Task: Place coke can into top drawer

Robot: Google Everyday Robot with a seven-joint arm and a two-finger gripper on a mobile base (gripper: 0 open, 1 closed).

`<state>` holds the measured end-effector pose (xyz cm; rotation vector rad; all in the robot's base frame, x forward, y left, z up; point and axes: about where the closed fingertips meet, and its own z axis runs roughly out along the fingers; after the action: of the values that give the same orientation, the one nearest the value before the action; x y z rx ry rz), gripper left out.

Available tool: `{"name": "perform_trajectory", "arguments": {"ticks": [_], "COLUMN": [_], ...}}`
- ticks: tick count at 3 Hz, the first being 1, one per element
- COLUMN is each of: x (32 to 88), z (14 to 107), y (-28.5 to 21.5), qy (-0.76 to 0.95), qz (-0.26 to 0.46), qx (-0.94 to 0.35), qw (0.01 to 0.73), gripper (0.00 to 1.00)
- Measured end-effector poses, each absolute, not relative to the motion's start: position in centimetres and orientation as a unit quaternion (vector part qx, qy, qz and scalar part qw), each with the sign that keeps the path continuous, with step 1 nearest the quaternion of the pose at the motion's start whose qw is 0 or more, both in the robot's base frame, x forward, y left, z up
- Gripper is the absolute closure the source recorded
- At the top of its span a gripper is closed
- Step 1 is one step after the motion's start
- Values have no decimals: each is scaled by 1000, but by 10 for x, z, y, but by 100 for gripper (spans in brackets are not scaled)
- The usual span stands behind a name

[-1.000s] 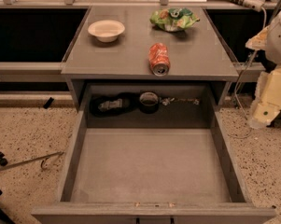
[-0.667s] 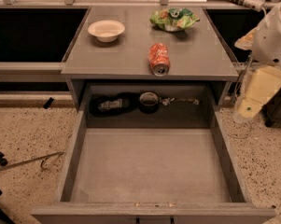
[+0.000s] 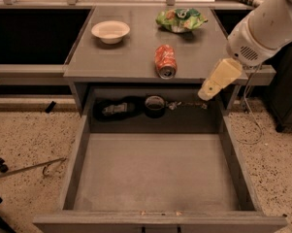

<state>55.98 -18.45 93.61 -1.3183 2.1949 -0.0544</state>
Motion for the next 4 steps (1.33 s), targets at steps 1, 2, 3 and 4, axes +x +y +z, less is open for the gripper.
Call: {"name": "perform_trajectory", "arguments": {"ticks": [1,2,3,4], "x": [577,579,603,643], "z": [948,946,932,907], "y": [-183,-179,-162,-142], "qy": [831,830,835,849], "qz": [-25,-21,-7,0], "qx": [-453,-454,-430,-383], "qw": [323,324,343,365], "gripper": [0,0,0,0]}}
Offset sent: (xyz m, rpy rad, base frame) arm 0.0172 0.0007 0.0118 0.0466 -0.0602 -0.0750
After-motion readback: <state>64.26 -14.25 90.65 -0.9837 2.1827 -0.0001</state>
